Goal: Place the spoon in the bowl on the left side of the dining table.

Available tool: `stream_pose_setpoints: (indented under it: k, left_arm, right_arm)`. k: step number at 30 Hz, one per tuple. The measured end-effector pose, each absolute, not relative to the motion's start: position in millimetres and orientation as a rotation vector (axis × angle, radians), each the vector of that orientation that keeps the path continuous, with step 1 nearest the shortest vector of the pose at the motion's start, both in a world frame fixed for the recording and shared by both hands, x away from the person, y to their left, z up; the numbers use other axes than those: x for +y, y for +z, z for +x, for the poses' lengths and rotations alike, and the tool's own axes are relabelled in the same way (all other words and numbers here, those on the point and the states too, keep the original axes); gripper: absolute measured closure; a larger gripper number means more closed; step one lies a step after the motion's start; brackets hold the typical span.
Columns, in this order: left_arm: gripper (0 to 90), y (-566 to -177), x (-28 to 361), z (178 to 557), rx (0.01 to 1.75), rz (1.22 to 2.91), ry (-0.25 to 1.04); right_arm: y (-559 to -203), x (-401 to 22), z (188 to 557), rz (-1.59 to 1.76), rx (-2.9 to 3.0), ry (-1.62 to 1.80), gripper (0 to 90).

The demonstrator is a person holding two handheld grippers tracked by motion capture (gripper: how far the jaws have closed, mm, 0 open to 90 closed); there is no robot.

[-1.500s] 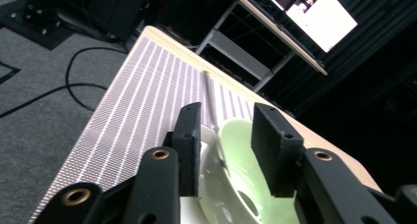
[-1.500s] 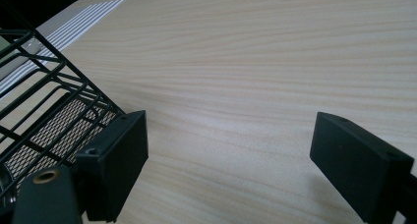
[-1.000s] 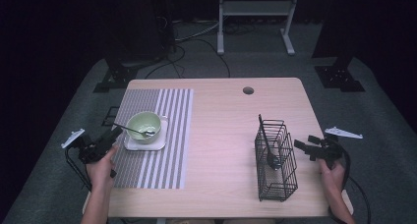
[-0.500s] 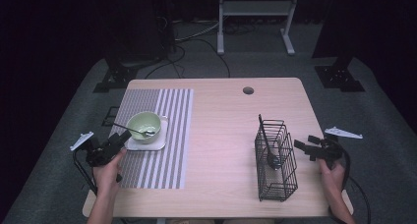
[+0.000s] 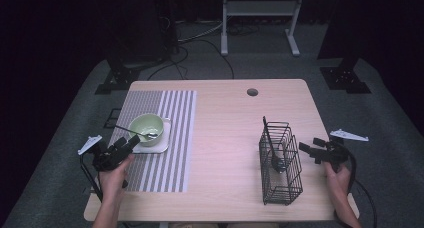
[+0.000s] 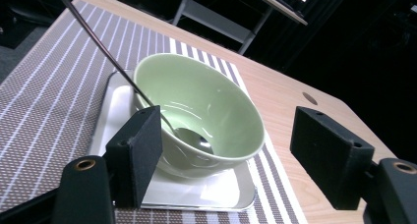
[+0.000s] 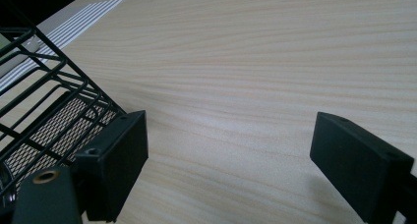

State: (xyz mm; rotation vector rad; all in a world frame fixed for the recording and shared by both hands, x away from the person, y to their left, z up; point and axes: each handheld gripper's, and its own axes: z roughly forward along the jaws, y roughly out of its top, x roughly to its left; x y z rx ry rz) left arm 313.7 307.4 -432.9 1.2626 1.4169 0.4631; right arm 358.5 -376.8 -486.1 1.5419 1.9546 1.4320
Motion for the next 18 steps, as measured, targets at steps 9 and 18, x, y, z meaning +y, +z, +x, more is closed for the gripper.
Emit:
stream_pose_setpoints:
  k: [9, 18]
  left_arm:
    - [18.9, -436, 301, 314, 1.429, 1.265, 0.442]
    - [18.1, -435, 286, 313, 1.400, 1.279, 0.427]
  right_arm:
    - [-486, -377, 358, 1.543, 1.954, 1.435, 13.3]
    - [-486, -377, 358, 1.533, 1.957, 1.430, 13.3]
